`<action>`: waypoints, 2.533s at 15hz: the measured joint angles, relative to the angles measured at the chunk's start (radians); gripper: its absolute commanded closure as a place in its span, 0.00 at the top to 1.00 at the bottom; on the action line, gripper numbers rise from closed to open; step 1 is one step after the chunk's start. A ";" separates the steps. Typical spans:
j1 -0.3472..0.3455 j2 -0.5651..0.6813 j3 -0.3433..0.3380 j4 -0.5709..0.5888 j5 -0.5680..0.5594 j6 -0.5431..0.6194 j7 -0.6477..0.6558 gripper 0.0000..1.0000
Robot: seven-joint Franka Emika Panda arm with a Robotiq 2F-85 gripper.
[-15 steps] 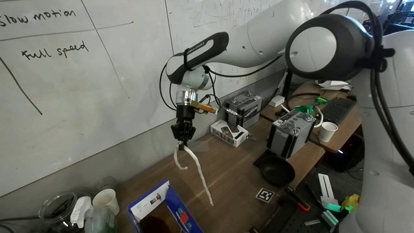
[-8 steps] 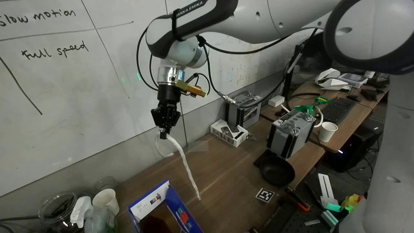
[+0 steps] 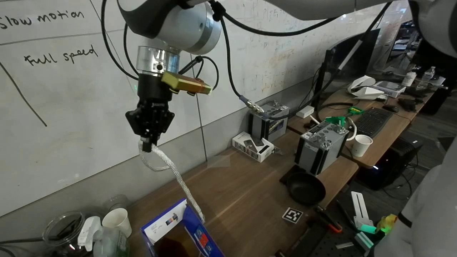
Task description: Put the ropes into the box.
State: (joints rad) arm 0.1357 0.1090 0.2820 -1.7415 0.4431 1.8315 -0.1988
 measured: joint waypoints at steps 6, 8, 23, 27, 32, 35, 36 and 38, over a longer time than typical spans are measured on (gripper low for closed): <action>0.107 -0.076 0.014 -0.060 -0.043 0.069 0.125 0.14; 0.129 -0.088 0.020 -0.073 -0.051 0.086 0.158 0.14; 0.171 -0.127 0.033 -0.079 -0.136 0.151 0.302 0.14; 0.168 -0.129 0.030 -0.106 -0.139 0.151 0.302 0.14; 0.168 -0.152 0.029 -0.173 -0.139 0.150 0.303 0.14; 0.167 -0.183 0.026 -0.217 -0.139 0.148 0.303 0.14; 0.166 -0.194 0.024 -0.232 -0.139 0.146 0.303 0.14; 0.166 -0.211 0.022 -0.258 -0.139 0.142 0.303 0.14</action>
State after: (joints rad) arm 0.3018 -0.1016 0.3036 -1.9994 0.3045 1.9735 0.1039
